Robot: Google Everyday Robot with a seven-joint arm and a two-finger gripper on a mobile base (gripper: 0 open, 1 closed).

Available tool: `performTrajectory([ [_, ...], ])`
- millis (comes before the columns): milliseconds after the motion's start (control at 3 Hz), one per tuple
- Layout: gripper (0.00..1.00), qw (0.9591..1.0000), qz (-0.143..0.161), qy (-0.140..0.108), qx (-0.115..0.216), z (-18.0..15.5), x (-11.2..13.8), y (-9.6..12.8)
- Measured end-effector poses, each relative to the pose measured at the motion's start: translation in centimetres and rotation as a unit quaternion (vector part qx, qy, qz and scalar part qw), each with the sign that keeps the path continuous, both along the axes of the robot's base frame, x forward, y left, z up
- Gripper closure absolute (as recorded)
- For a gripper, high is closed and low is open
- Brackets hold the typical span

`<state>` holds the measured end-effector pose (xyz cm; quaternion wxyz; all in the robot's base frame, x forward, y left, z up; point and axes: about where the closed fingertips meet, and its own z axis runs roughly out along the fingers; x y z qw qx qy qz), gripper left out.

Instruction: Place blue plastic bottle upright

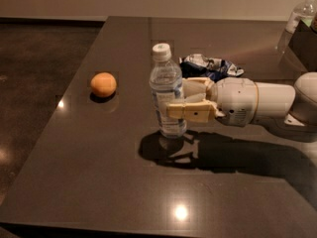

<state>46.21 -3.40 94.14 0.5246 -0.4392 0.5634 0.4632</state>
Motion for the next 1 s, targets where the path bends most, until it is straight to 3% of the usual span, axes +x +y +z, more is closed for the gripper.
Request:
performTrajectory([
  [333, 1.00, 0.9999, 0.006, 0.005, 0.011, -0.98, -0.04, 0.15],
  [667, 0.87, 0.9997, 0.001, -0.003, 0.024, -1.40, -0.18, 0.35],
  [1000, 0.62, 0.9995, -0.002, -0.006, 0.031, -1.86, -0.22, 0.53],
])
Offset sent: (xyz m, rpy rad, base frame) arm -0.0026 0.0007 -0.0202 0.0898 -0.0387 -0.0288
